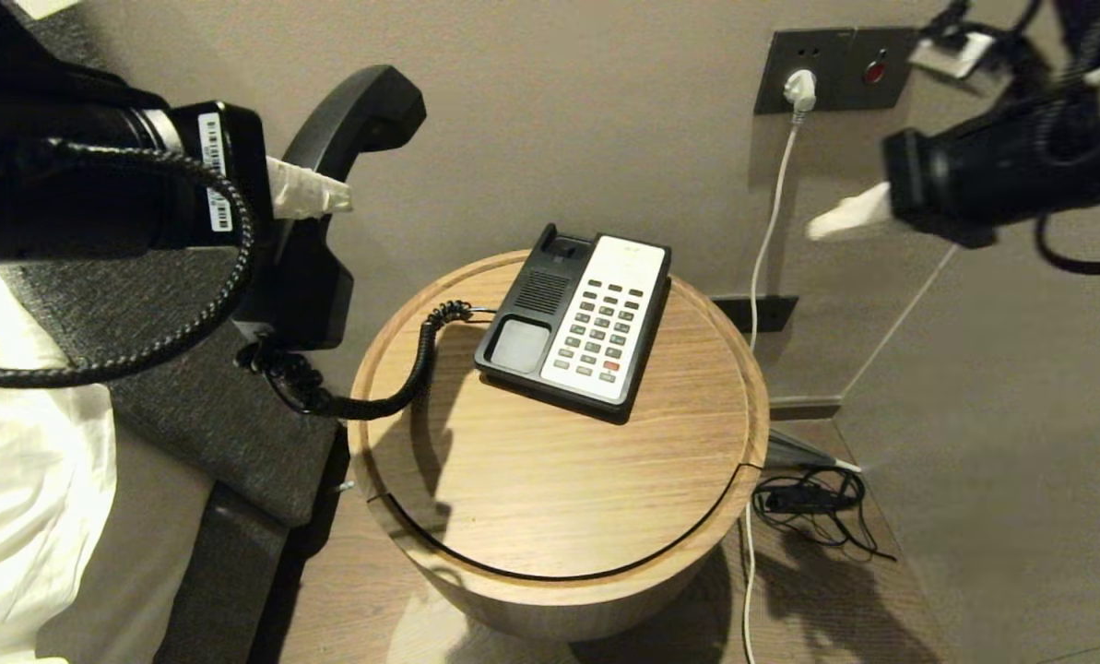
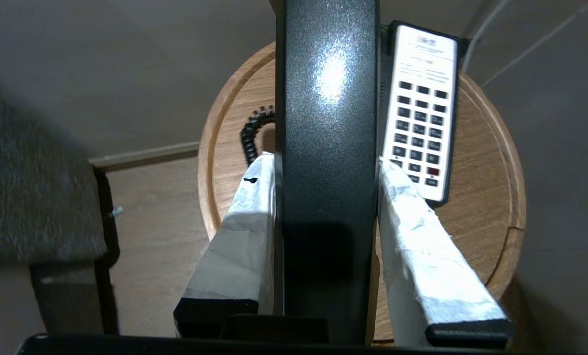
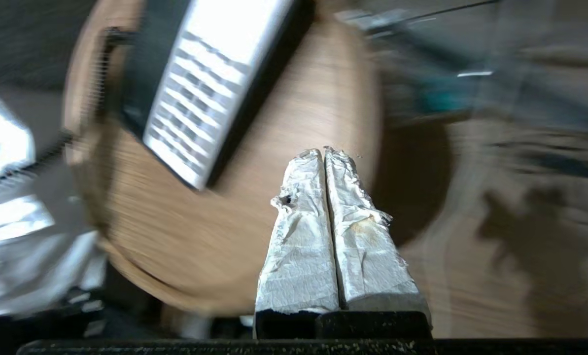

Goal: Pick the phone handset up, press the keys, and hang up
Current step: Dial the number

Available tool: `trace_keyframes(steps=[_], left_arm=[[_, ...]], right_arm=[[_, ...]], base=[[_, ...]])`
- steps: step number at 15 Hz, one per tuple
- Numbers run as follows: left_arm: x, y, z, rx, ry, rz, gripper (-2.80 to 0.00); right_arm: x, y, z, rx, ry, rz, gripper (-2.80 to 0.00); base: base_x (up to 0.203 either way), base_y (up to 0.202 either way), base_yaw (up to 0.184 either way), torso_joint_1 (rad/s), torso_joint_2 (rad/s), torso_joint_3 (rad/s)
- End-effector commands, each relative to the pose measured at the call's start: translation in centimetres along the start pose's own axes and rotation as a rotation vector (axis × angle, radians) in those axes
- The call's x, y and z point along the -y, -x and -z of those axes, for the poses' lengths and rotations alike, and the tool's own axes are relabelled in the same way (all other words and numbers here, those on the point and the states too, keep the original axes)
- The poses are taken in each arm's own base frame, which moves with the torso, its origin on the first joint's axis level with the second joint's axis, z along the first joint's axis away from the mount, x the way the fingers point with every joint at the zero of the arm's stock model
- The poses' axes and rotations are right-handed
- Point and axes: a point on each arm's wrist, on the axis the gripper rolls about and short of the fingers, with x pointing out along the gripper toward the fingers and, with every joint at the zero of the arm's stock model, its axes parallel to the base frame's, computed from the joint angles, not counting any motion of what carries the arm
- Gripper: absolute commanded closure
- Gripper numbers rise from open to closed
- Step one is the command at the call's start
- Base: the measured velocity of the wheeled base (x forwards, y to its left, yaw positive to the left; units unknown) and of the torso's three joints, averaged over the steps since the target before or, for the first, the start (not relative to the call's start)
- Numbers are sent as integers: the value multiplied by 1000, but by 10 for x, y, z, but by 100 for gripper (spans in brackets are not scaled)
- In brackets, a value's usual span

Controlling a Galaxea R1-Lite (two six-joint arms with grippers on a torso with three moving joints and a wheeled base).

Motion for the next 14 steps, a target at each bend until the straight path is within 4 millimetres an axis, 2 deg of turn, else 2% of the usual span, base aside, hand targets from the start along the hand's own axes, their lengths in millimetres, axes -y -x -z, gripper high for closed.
trace_keyframes(steps=[1,2,3,7,14], left_arm=[[-4,-3,1,-9,11,-28,0],[-6,-3,3,-11,14,-37,0],[-7,-2,3,-11,15,-41,0],[-10,-1,3,-7,22,-50,0],[-13,-4,7,-24,24,-67,0]], right_arm=[[-24,-96,10,-131,-9,-88,0],[-33,-107,10,-115,-5,-118,0],[-39,-109,12,-118,-1,-134,0],[-37,-129,19,-155,-17,-112,0],[-36,-129,20,-166,-21,-106,0]], base=[[0,0,0,0,0,0],[0,0,0,0,0,0],[0,0,0,0,0,0],[0,0,0,0,0,0],[0,0,0,0,0,0]])
